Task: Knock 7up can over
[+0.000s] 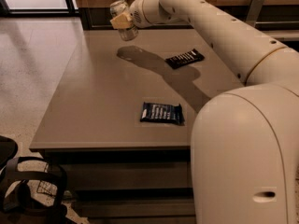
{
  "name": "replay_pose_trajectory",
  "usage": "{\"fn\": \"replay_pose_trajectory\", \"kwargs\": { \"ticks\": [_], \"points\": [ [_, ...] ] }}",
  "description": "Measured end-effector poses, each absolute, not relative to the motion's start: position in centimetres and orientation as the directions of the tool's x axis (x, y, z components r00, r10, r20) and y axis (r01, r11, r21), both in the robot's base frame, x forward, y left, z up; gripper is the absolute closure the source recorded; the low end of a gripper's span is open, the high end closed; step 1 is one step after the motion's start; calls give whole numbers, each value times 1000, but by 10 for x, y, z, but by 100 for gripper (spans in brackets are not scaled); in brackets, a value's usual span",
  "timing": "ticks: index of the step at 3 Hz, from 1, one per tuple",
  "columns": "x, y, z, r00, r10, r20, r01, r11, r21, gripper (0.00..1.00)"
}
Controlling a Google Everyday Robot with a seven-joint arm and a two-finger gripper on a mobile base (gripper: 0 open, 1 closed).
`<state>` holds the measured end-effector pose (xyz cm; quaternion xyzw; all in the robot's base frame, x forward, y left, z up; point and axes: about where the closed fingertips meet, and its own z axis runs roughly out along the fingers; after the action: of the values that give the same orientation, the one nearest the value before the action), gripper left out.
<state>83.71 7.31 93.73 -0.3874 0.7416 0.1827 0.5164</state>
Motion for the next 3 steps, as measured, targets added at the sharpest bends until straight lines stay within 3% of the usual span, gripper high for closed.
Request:
{"fn": "replay_pose_trajectory", "kwargs": {
  "ticks": [3],
  "points": [
    [834, 102, 895, -339, -659, -672, -806, 572, -154, 100]
  ]
}}
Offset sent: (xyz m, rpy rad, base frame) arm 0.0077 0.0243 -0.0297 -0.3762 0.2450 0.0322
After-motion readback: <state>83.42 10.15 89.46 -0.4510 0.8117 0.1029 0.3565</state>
